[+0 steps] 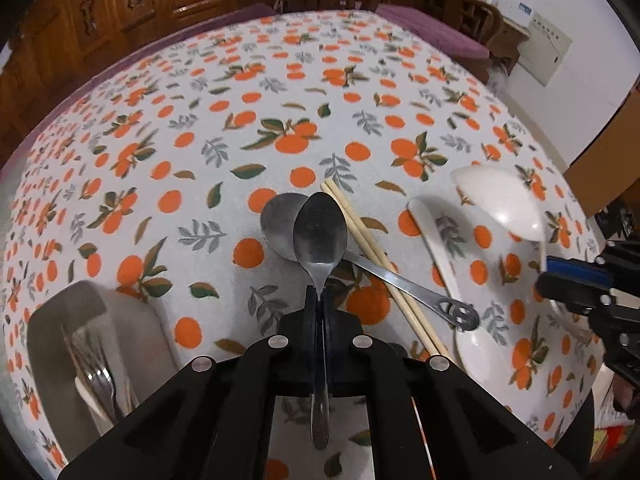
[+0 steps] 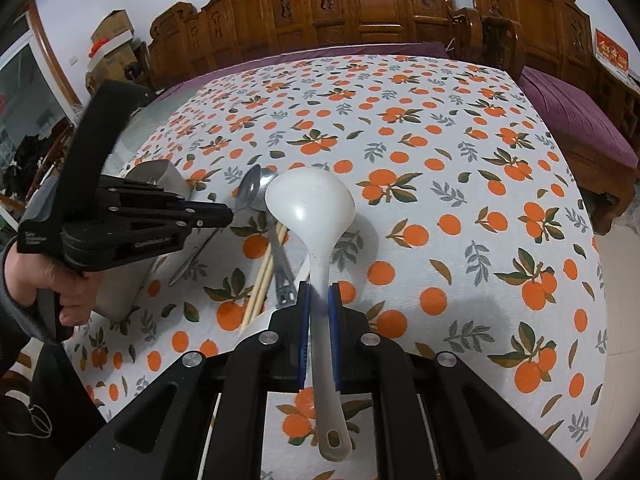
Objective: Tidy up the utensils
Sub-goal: 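Grasp a steel spoon with the left gripper while the right gripper lifts the white ladle, then carry the steel spoon into the grey tray and open the left gripper while the right gripper holds the ladle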
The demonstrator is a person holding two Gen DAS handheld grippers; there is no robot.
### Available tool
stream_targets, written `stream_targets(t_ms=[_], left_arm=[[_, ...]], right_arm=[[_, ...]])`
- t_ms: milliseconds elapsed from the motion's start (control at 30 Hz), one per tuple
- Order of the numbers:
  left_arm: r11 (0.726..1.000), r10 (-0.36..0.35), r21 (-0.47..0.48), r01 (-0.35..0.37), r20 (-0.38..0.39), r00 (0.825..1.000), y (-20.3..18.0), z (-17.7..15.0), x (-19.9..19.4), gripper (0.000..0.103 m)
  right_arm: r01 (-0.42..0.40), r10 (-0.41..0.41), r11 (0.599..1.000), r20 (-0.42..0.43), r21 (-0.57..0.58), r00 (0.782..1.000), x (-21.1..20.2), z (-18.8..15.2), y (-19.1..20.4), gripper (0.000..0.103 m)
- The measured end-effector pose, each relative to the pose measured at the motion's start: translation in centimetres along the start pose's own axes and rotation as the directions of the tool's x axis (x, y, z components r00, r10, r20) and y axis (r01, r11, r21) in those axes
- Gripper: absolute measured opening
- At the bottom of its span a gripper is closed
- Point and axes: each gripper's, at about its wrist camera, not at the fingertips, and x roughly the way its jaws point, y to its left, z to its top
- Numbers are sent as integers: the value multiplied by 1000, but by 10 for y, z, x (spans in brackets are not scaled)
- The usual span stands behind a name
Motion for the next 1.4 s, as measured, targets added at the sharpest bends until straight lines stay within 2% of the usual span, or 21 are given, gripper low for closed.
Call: stream_targets(t_ms=[500,833,1100,1400], left_arm=[[999,-21,-32,27,178,984,3,-18,-91,2],[997,-6,-70,24,254,967,31,-34,-144,2],[992,29,-126,3,256,966,66,-56,-155,2],[981,51,-194,-9,215,975,101,-77,-139,2]], right_arm=[[-13,15,999,53,-36,998,-26,13,38,11],[-36,42,997,88,-68,995,-34,28,79,11],[-56,64,994,84,-95,994,-26,37,113,11],[-72,80,990,67,-122,995,-18,40,142,11]])
